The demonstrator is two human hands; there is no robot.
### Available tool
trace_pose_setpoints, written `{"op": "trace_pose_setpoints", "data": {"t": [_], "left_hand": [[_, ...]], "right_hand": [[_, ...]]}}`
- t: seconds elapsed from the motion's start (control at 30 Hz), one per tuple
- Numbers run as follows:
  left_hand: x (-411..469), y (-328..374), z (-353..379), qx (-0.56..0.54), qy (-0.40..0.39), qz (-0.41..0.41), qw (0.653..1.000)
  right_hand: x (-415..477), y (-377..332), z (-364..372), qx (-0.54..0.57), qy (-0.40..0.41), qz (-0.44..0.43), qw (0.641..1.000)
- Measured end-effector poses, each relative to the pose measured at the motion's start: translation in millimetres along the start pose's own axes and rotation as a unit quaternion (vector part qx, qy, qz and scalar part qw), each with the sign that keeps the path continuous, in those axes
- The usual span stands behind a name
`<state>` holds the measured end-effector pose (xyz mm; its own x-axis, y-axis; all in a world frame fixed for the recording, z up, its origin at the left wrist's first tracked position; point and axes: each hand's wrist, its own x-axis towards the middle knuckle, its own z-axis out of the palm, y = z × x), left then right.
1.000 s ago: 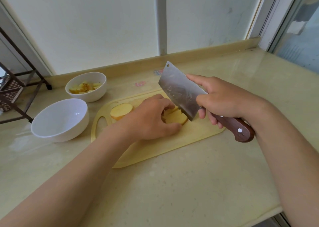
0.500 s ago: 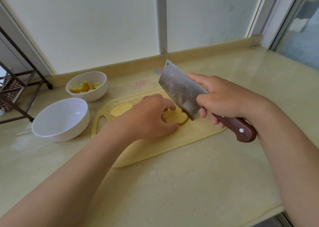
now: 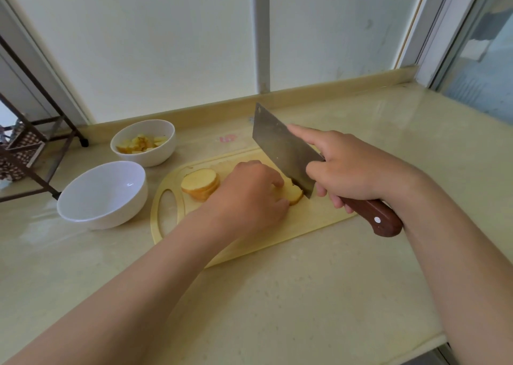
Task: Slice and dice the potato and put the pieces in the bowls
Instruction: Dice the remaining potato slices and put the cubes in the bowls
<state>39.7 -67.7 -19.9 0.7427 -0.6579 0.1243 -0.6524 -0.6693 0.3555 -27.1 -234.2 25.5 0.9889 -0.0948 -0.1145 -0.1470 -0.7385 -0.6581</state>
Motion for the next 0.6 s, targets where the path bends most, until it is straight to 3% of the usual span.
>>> {"op": "trace_pose_setpoints", "data": {"t": [0.13,0.37,0.6], "left_hand": [[-2,-1,1,0.005,0.006,0.022,1.000],[-3,-20,3,0.016,0.014,0.209,0.978],[0,-25,7,0.014,0.035,0.247,0.968]], "right_hand": [[2,1,-1,0.009,0.014,0.012,1.000],[-12,-6,-8,0.002,0.035,0.028,0.999],[-29,-22,-3,-0.061,0.005,0.032,0.998]]}}
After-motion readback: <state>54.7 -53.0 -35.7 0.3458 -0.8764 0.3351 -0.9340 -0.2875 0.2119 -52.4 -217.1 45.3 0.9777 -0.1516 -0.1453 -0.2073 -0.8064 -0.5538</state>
